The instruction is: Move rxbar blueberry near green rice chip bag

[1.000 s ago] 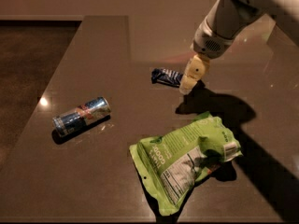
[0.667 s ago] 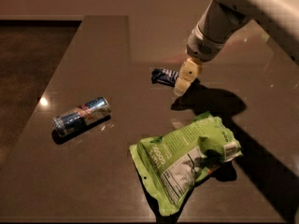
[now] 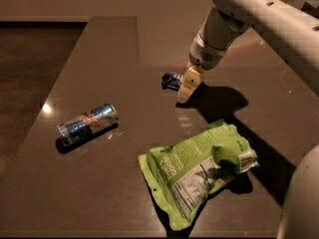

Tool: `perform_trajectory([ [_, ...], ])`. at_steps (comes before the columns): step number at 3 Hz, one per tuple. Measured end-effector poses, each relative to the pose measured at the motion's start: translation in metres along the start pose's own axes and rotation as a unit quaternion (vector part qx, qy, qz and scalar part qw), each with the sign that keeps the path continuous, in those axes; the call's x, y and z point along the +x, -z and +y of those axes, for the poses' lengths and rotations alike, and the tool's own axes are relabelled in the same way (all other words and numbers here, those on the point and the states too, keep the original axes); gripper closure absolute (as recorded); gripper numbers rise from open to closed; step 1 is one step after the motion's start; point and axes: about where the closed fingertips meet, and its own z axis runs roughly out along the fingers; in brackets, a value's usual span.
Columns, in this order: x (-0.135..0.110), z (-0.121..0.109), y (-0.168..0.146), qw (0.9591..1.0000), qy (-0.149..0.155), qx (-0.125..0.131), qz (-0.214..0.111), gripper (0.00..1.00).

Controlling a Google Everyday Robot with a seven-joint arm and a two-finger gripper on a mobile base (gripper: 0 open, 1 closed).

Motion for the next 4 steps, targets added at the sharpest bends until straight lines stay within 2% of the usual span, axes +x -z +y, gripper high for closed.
perform_trajectory([
  [1, -0.003, -0.001, -0.006, 1.0, -0.004, -0.007, 0.001, 0.42],
  [2, -0.006, 0.001, 0.0, 0.9999, -0.006, -0.009, -0.012, 0.65],
  [3, -0.007, 0.013, 0.013, 0.9995, -0.007, -0.012, -0.027, 0.88],
  [4, -0.007, 0.034, 0.03, 0.9989, 0.0, -0.019, -0.042, 1.0],
])
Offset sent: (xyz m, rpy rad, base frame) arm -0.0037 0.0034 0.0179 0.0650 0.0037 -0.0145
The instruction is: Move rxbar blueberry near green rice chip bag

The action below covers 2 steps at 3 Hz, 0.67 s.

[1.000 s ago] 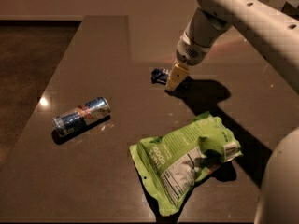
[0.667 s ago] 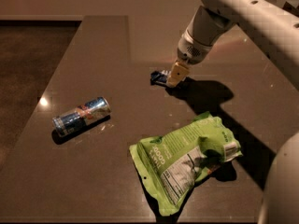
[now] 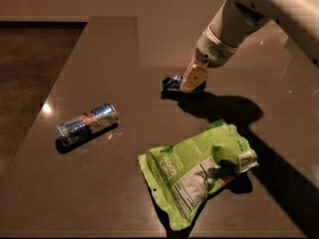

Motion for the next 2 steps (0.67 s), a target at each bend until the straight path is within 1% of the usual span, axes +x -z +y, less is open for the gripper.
perform_trajectory([
  [1, -0.005, 0.032, 0.01, 0.9995, 0.02, -0.024, -0.01, 1.0],
  [2, -0.006, 0.062, 0.013, 0.9976, 0.041, -0.054, -0.008, 1.0],
])
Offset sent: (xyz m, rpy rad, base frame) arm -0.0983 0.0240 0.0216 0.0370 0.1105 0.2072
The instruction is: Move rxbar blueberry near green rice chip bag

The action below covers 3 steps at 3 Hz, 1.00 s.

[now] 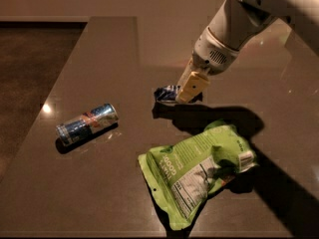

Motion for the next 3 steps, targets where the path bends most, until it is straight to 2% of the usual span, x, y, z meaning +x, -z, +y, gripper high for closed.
perform_trajectory([
  [1, 0.0, 0.024, -0.001, 0.9994, 0.015, -0.03, 0.008, 1.0],
  [2, 0.002, 0.041, -0.003, 0.9981, 0.021, -0.05, 0.03, 0.82],
  [3, 0.007, 0.05, -0.002, 0.9966, 0.025, -0.059, 0.053, 0.58],
])
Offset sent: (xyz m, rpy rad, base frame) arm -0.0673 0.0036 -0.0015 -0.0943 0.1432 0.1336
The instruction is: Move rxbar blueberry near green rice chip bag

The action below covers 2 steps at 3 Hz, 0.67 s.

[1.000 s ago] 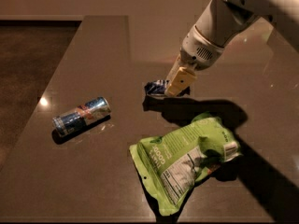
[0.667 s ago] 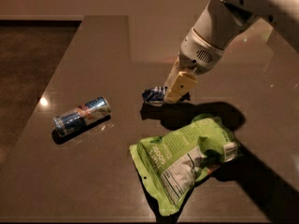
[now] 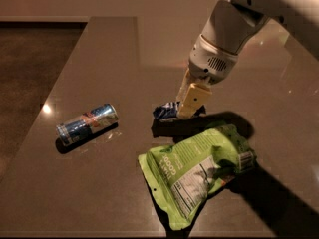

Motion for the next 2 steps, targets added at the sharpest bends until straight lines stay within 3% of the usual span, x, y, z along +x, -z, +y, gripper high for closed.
perform_trajectory([
  [2, 0.0042, 0.0041, 0.002, 0.9998, 0.009, -0.012, 0.015, 0.13],
])
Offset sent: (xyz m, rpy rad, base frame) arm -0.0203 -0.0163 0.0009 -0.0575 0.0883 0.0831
